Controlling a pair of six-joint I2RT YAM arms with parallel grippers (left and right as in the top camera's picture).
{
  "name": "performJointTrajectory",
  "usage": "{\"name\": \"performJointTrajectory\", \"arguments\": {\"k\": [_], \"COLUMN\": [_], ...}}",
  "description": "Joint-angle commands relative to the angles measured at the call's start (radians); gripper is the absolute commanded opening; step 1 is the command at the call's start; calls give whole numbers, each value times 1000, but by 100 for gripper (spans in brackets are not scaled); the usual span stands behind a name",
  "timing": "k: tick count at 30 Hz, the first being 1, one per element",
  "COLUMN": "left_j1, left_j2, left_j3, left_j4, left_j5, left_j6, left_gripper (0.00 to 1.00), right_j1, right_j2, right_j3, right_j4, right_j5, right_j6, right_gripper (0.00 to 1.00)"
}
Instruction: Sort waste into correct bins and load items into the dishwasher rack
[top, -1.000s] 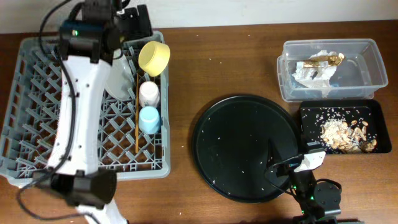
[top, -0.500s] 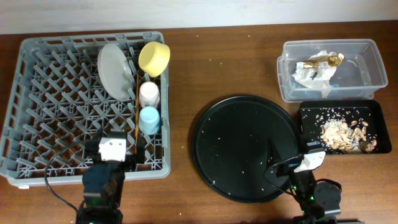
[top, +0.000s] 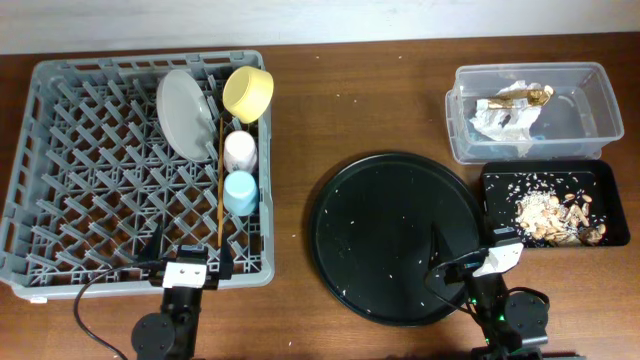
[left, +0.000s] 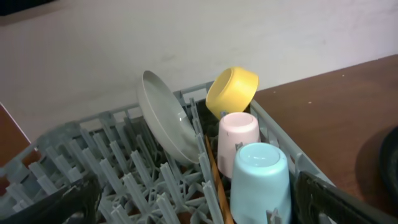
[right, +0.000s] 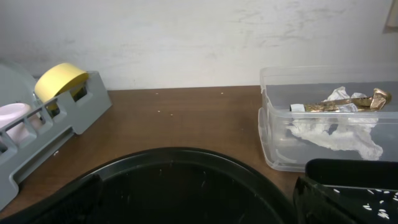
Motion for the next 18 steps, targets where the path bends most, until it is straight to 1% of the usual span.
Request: {"name": "performJointTrajectory", "arguments": {"k": [1,2,18], "left_j1": [6,6,6], "left_j2": [-13,-12,-12], "left_j3": [-9,-9,-9], "left_j4": [-56,-87,-86], "left_j5": [-2,-16,-15], "left_j6": [21,16,16], "left_gripper": [99,99,99], "right_j1": [3,3,3], "right_j2": [-5,-5,-5], "right_j3": [-5,-5,-5], "right_j4": [-4,-4,-4], "right_j5": [-11,-11,-11], "right_j6": [9,9,9], "right_gripper": [98,98,98]}}
